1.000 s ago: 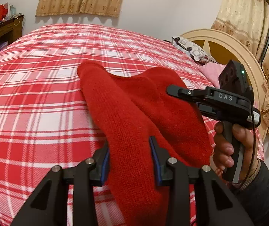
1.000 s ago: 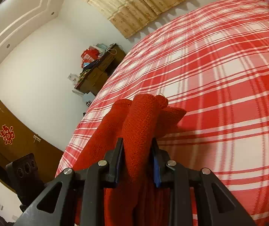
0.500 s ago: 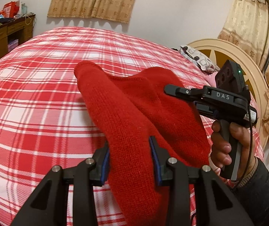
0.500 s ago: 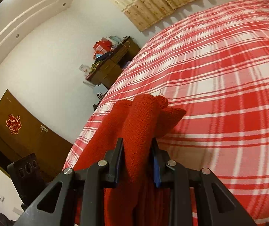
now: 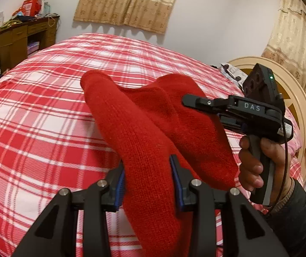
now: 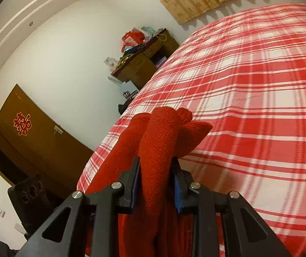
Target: Fold small clothes
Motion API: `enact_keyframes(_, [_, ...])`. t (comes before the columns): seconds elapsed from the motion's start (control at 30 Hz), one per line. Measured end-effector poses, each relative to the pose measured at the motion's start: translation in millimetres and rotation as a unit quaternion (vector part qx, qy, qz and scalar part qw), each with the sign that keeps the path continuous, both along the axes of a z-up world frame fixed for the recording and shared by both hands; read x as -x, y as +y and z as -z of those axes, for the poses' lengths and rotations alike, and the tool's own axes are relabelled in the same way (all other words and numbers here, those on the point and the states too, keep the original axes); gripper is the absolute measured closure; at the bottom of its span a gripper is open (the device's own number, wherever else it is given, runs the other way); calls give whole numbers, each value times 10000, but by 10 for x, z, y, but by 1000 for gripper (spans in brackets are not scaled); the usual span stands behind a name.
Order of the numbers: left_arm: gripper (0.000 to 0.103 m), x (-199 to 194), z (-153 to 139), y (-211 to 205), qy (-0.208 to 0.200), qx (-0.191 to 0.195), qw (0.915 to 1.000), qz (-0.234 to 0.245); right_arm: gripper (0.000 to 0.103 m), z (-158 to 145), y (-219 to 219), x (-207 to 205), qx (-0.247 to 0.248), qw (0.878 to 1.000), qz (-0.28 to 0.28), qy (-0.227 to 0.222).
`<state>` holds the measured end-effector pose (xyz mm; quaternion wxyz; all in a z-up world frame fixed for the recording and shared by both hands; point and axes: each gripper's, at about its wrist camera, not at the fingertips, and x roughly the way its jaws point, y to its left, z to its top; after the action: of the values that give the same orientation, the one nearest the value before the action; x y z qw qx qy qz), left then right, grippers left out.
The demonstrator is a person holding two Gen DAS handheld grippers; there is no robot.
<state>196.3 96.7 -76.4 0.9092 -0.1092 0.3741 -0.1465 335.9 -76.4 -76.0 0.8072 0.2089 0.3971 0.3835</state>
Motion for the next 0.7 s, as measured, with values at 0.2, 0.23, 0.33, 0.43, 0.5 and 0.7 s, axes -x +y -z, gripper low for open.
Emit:
enact_keyframes(0.2, [64,64,30,186,45,-38,9998,-186,75,112,286,36,-55,9997,-200,111])
enact_keyframes(0.23, [64,84,35,216,49,-53,9997,-215,75,127,326,46,-61,9996,-229,123])
enact_keyframes(0.33, [64,114,50,284,55,-74,9996,-273,75,165,437,67,-71,9994,-307,156])
enact_keyframes(0.43, [64,130,74,348,69,-80,9994,-318,75,178,527,56,-61,9992,-361,177])
enact_keyframes(0.5, [64,137,94,388,88,-69,9993,-347,75,190,571,52,-48,9990,-388,196])
enact_keyframes(0.7, [64,165,155,480,116,-68,9992,-381,75,235,663,42,-22,9987,-438,261])
